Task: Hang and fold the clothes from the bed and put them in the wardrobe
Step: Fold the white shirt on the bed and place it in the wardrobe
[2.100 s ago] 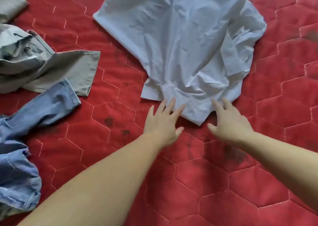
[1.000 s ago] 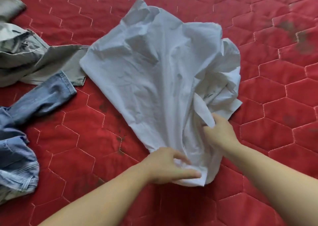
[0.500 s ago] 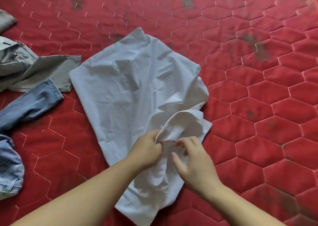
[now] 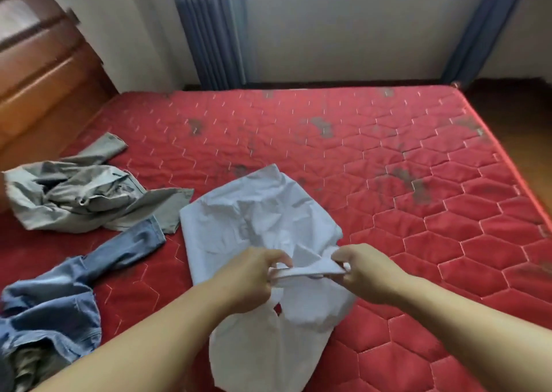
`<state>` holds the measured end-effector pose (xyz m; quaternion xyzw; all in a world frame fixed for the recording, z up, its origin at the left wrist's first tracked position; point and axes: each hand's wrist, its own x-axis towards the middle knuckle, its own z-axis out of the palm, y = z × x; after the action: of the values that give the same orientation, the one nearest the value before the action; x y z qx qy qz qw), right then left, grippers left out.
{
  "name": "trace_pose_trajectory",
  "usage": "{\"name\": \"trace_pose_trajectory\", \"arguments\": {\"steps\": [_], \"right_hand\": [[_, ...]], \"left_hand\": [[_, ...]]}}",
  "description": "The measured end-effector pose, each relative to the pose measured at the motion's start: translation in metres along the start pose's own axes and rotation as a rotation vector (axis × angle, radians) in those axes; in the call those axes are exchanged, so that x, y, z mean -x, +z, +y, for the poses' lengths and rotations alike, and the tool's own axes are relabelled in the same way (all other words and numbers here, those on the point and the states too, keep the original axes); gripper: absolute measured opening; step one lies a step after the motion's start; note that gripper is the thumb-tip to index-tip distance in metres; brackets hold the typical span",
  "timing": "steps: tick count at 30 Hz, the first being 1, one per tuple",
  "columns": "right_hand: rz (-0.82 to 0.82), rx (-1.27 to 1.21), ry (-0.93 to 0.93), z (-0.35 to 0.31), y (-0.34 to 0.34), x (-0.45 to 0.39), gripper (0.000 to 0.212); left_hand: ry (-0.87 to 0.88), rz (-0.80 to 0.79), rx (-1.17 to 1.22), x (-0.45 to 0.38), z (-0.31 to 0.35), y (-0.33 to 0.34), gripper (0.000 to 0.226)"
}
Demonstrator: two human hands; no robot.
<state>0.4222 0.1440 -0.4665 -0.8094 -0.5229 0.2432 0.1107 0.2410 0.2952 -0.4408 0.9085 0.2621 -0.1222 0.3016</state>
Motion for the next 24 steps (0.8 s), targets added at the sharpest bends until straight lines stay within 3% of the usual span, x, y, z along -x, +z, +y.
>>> {"name": "trace_pose_trajectory", "arguments": {"steps": [2, 5, 9, 15, 17, 19, 24], "right_hand": [[-0.008, 0.188, -0.031, -0.02, -0.044, 0.015, 0.044], [0.174, 0.373, 0.031, -0.046, -0.104, 0.041, 0.015], [0.275, 0.334, 0.149, -0.088, -0.164, 0.085, 0.022], [0.345, 0.272, 0.185, -0.175, -0.215, 0.173, 0.014], [0.403, 0.284, 0.182, -0.208, -0.224, 0.206, 0.016], [0.505, 0.189, 0.181, -0.236, -0.235, 0.238, 0.017], [0.67, -0.444, 0.199, -0.279, -0.275, 0.307, 0.02]], "left_hand": [[-0.002, 0.088, -0.081, 0.019, 0.013, -0.039, 0.049], [0.028, 0.265, -0.267, 0.05, 0.036, -0.091, 0.038], [-0.02, 0.458, -0.464, 0.106, 0.061, -0.146, 0.03], [-0.24, 0.492, -0.551, 0.237, 0.053, -0.191, 0.027], [-0.315, 0.484, -0.458, 0.283, 0.051, -0.2, 0.024], [-0.351, 0.521, -0.221, 0.322, 0.056, -0.213, 0.018], [-0.181, 0.624, 0.763, 0.4, 0.093, -0.248, 0.017]]}}
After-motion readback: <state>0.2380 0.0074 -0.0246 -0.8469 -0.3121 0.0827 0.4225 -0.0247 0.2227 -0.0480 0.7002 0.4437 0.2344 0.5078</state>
